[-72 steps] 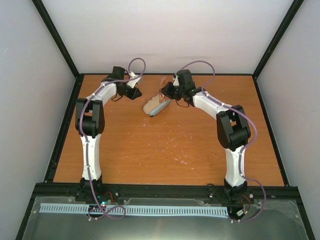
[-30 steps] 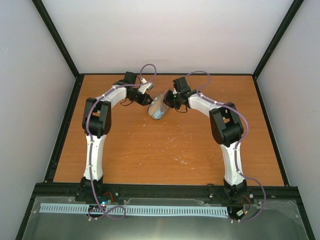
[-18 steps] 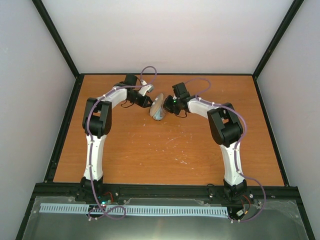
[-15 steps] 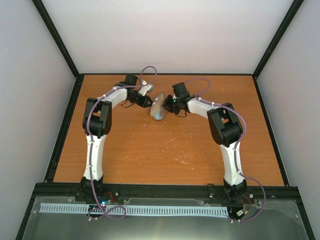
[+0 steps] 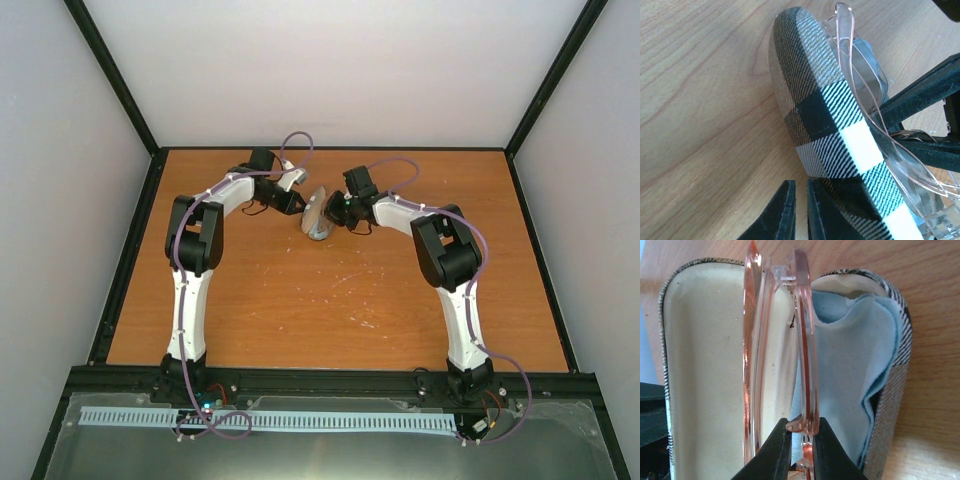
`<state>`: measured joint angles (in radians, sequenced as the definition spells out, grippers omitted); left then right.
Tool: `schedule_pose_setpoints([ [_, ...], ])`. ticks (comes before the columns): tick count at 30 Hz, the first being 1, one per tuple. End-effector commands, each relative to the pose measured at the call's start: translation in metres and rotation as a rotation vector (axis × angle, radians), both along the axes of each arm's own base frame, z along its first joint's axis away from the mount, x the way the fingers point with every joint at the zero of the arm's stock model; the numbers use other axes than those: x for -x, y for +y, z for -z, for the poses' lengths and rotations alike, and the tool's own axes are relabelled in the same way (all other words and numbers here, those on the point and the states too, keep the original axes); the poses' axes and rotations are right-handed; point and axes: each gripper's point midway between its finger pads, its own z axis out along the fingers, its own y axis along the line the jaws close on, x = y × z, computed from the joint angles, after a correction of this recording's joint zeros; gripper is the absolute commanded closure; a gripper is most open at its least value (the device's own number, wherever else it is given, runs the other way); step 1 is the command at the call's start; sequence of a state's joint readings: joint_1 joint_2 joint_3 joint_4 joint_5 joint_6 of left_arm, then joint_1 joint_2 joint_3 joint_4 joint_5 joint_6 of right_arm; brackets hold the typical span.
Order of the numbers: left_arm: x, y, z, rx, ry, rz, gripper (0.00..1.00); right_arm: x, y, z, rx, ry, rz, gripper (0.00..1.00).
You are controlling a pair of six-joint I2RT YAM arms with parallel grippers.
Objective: Organize the sunglasses
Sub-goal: Place the sunglasses in the sunglasses case.
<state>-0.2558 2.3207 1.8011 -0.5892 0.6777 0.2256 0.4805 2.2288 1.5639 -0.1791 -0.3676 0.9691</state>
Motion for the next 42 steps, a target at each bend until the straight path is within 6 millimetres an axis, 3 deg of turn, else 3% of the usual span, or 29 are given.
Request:
schedule_pose_setpoints([
  [1,-0.005,-0.009,-0.027,0.038,-0.056,0.01,0.89,0.0,0.008,0.011,-0.007,0.023,0.001,0.94],
  [14,-0.007,-0.009,-0.028,0.034,-0.062,0.011,0.89,0.006,-0.001,0.01,0.082,0.025,-0.047,0.79],
  [35,-0.006,-0.013,-0.031,0.036,-0.071,0.017,0.89,-0.001,-0.018,-0.025,0.21,-0.053,-0.072,0.76],
  [42,-0.006,-0.013,-0.03,0.036,-0.069,0.017,0.89,-0.011,-0.027,-0.047,0.269,-0.118,-0.059,0.76],
])
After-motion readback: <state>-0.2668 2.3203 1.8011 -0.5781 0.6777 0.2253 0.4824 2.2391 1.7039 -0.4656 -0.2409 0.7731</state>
